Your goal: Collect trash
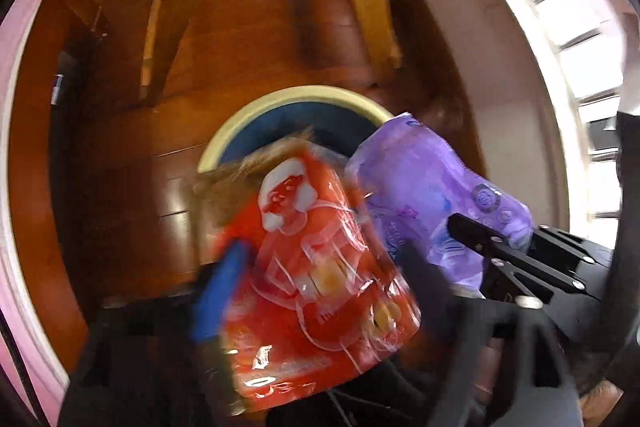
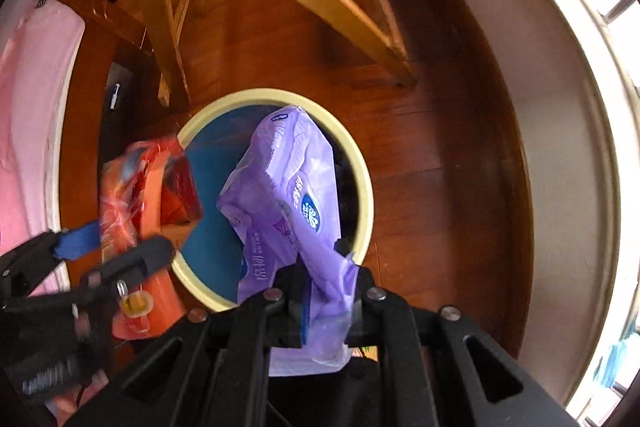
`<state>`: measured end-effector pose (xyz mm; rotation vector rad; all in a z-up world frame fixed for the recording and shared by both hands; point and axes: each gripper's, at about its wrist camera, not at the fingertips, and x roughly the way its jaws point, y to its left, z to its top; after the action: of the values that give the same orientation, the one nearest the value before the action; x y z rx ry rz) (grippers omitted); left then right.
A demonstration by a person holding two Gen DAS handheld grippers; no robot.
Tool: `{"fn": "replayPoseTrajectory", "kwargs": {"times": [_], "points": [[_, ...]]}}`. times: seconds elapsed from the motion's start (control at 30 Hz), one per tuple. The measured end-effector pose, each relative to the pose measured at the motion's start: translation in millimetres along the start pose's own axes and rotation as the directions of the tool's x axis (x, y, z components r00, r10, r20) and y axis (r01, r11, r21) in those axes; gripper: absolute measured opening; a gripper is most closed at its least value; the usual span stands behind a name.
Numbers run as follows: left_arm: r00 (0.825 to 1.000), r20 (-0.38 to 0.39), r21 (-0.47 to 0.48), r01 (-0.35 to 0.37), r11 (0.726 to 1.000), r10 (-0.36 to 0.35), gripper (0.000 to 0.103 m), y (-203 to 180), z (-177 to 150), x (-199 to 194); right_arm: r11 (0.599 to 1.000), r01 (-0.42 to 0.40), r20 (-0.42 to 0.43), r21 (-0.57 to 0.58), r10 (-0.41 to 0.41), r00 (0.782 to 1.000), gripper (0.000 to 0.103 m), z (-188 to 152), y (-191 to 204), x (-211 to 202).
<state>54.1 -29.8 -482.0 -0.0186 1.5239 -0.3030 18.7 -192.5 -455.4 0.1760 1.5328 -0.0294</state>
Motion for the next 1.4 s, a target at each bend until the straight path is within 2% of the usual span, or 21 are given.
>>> {"fn": "replayPoseTrajectory", "kwargs": {"times": [0.1,0.17,0.2,0.27,0.4,0.73,1.13,1.4], "points": [[1.0,0.006,-0.016,-0.028,0.999,0.028,0.086,11.3,1.2,9.4,1.0,0.0,-0.014,-0.009,0.0,1.0,0.028,3.0,3.9,13.8],[0.999,0.02,-0.028,-0.03,0.999,0.031,0.087,15.4,3.3,8.4,1.0,-0.021,-0.01,-0.011,0.021,1.0,0.047,4.5,6.4,18.4],[0.999,0.025,-0.031,-0.032,0.999,0.033,0.088,16.6,2.2,7.2,0.999,-0.028,-0.003,-0.015,0.028,1.0,0.051,4.8,7.4,18.8],[0.998,0.039,-0.044,-0.038,0.998,0.039,0.093,22.2,0.1,2.1,0.999,-0.041,0.008,-0.023,0.041,0.999,0.062,5.8,7.1,19.6],[0.997,0.061,-0.061,-0.044,0.997,0.048,0.094,27.4,-7.0,-10.9,0.997,-0.072,0.028,-0.028,0.072,0.997,0.064,8.0,10.0,10.2],[0.992,0.108,-0.113,-0.046,0.993,0.058,0.095,25.2,-35.5,-80.7,0.994,-0.108,0.059,-0.004,0.108,0.992,0.065,2.9,13.4,-40.4],[0.989,0.126,-0.154,-0.059,0.986,0.079,0.095,23.4,-67.5,-207.8,0.991,-0.135,0.103,0.024,0.132,0.986,0.065,-18.4,7.0,-162.0],[0.97,0.219,-0.138,-0.074,0.988,0.104,0.095,9.6,-64.9,-300.9,0.988,-0.154,0.152,-0.005,0.153,0.977,0.065,-30.0,11.3,-247.4]]}}
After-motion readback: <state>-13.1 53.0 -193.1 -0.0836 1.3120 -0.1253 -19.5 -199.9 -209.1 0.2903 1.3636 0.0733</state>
